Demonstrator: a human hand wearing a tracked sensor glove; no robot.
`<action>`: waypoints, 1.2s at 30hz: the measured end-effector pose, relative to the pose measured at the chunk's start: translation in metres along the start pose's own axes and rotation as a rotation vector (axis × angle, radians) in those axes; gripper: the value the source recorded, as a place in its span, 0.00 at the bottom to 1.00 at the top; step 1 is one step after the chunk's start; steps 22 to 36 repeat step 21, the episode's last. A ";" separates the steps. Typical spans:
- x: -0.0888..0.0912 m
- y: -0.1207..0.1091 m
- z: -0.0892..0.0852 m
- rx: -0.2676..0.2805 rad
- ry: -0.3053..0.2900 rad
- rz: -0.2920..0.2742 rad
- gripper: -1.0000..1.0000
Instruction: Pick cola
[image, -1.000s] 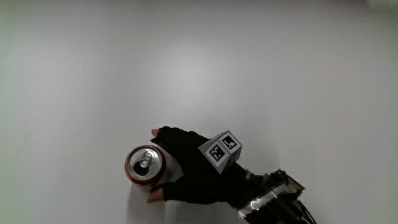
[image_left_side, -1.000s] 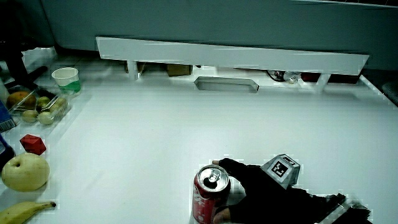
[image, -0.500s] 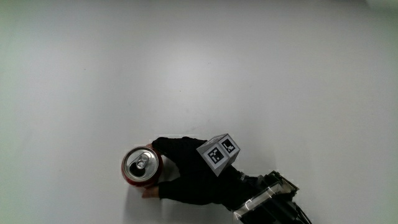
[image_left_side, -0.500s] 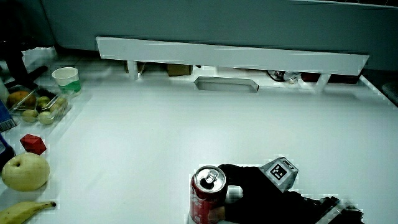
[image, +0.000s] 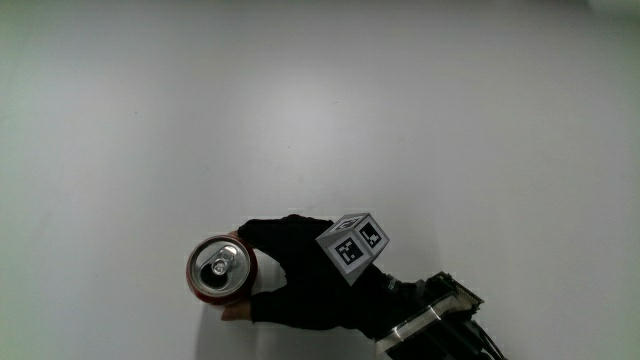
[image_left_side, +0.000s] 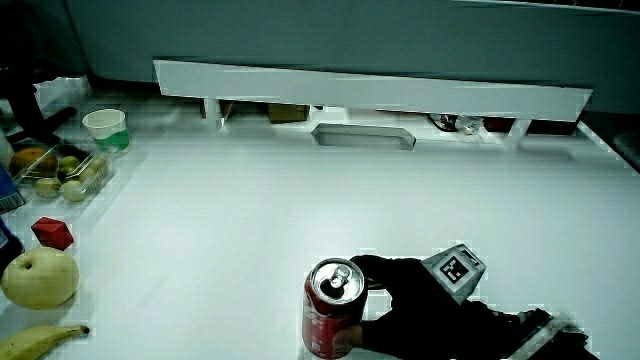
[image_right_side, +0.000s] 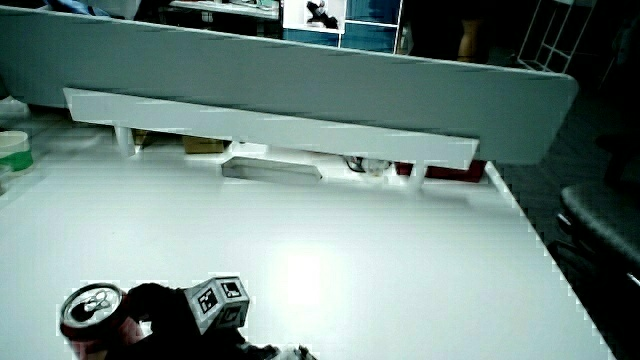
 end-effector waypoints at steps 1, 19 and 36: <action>-0.002 0.000 0.004 0.011 0.003 0.007 1.00; -0.005 0.005 0.084 0.180 -0.037 0.005 1.00; 0.000 0.005 0.089 0.191 -0.048 -0.010 1.00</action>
